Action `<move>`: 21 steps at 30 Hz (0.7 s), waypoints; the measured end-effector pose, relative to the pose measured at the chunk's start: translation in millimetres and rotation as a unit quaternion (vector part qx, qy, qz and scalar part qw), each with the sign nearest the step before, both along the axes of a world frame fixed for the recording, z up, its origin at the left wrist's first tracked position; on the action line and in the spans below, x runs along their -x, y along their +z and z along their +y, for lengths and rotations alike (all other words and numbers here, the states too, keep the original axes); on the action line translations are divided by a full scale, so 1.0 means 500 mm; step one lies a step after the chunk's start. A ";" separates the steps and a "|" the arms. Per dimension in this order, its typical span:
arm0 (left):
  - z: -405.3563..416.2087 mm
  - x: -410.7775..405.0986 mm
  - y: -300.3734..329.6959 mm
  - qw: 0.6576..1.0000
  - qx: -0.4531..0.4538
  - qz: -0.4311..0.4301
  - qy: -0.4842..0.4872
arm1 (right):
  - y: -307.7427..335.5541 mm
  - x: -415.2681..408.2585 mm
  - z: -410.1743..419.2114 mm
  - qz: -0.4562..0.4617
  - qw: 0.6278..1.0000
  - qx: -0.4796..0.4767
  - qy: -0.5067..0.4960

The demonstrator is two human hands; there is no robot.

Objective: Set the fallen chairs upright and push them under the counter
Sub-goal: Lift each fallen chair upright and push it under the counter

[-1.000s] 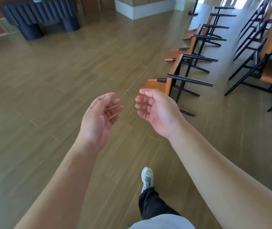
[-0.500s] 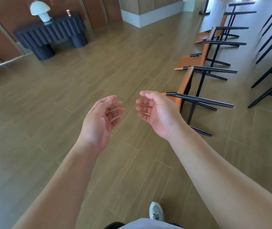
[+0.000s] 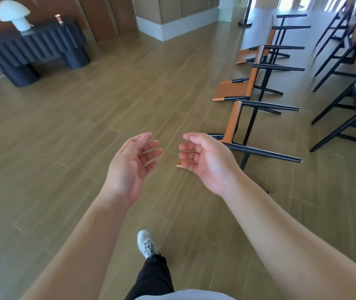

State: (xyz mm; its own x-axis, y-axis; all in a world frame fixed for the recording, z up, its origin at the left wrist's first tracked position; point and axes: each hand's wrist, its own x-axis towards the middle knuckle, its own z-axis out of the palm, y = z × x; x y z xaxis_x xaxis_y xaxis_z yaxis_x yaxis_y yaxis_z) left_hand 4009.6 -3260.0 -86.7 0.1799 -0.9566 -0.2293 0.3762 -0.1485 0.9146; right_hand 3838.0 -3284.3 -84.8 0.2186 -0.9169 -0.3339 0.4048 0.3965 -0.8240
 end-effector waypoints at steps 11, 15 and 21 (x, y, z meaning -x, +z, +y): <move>-0.482 -0.206 -0.017 0.997 -0.007 0.034 -0.062 | 0.013 -0.202 -0.419 0.077 0.996 0.031 -0.029; -0.647 -0.256 -0.005 0.995 0.001 0.030 -0.096 | 0.033 -0.252 -0.552 0.074 0.994 0.039 -0.071; -0.851 -0.322 0.022 0.994 0.019 0.044 -0.099 | 0.022 -0.292 -0.709 0.066 0.992 0.016 -0.102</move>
State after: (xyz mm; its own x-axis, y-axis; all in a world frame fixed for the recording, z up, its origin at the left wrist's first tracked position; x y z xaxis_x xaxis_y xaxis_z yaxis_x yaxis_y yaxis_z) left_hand 4170.7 -3685.4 -75.9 -0.0318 -0.9794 -0.1993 0.4213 -0.1940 0.8859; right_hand 3984.2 -3638.8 -73.8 -0.0164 -0.9481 -0.3177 0.3610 0.2907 -0.8861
